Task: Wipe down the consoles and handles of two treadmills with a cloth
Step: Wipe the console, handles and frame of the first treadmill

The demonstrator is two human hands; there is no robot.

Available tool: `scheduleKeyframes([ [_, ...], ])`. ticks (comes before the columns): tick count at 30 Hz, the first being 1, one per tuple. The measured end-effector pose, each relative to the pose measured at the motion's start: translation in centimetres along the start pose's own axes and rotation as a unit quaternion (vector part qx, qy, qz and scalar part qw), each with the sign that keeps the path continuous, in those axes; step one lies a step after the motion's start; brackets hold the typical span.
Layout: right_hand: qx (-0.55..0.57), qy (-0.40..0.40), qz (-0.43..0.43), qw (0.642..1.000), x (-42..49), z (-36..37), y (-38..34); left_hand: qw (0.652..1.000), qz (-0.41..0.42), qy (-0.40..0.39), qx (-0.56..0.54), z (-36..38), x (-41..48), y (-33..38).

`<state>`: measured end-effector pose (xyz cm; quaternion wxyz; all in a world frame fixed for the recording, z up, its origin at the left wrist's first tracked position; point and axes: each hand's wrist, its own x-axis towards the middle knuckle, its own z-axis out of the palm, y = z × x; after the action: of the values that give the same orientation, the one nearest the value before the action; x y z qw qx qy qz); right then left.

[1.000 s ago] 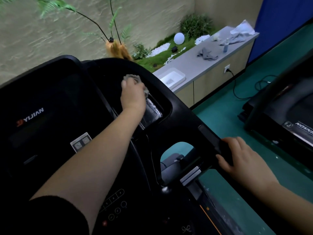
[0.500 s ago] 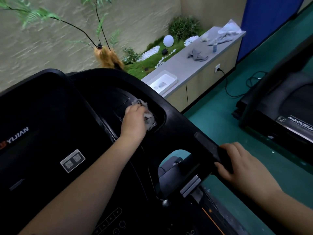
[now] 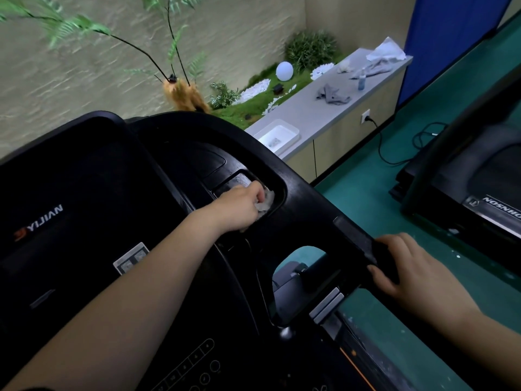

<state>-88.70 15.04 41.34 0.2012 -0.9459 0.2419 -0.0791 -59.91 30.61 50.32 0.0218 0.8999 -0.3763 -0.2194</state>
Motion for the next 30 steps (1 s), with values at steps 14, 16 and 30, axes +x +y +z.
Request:
scheduleKeyframes([
  [14, 0.007, -0.003, 0.000, 1.000, 0.0, 0.0, 0.1, 0.953, 0.030, -0.012, 0.301, -1.8, -1.6, -1.1],
  [16, 0.011, -0.002, 0.000, 1.000, 0.1, 0.0, 0.1, 0.928, 0.027, 0.038, 0.370, -3.4, -1.0, -1.8],
  [30, 0.018, -0.005, 0.004, 1.000, 0.0, -0.2, -0.1, 0.999, -0.046, 0.009, 0.026, 0.1, -1.5, 0.4],
])
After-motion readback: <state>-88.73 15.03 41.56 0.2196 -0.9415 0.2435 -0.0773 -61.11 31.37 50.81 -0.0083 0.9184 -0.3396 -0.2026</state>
